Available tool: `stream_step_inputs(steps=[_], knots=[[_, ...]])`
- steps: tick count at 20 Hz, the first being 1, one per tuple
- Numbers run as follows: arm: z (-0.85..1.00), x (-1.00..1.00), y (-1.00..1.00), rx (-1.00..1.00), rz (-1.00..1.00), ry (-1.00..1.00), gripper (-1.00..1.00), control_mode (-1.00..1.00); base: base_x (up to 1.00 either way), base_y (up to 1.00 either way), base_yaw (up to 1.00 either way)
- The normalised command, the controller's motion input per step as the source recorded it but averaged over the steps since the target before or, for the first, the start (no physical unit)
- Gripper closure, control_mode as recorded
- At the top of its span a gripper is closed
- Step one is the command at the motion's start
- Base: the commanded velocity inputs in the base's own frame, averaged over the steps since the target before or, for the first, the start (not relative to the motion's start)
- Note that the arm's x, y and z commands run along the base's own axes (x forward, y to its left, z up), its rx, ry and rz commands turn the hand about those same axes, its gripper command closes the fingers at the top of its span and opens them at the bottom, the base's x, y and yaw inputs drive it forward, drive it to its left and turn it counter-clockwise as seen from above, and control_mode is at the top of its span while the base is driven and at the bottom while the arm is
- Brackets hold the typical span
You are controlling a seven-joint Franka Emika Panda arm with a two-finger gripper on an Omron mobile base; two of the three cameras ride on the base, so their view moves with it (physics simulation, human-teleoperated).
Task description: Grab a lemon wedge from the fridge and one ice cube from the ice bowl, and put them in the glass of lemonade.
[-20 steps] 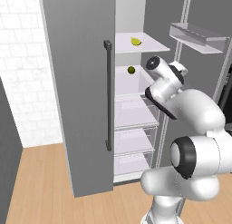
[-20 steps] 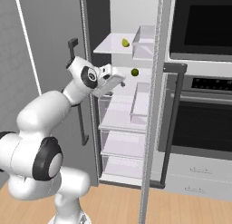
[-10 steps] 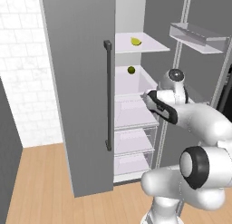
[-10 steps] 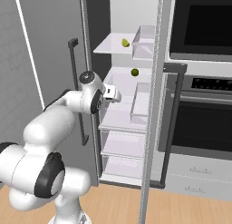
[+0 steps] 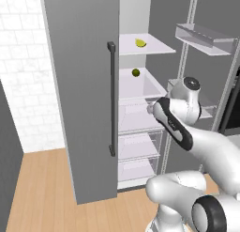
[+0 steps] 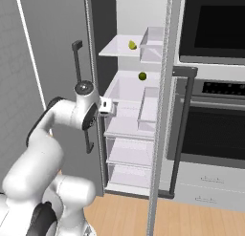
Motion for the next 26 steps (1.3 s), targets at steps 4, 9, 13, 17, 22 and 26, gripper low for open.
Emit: stream_step_inputs(steps=[4,9,13,17,22,26], knots=[[0.41,-1.00,0.37,0.00,0.01,0.16,-1.00,-1.00,0.00,0.00,0.00],[0.24,-0.97,0.07,0.01,0.00,0.14,-1.00,-1.00,0.00,0.00,0.00],[0.13,-0.84,0.00,0.00,0.00,-0.08,-1.00,-1.00,0.00,0.00,0.00],[0.52,-0.34,0.00,0.00,0.00,-0.06,-1.00,-1.00,0.00,0.00,0.00],[0.36,-0.12,0.00,-0.06,0.00,-0.02,-1.00,-1.00,0.00,0.00,0.00],[0.25,-0.01,0.00,-0.04,0.00,0.00,-1.00,-1.00,0.00,0.00,0.00]])
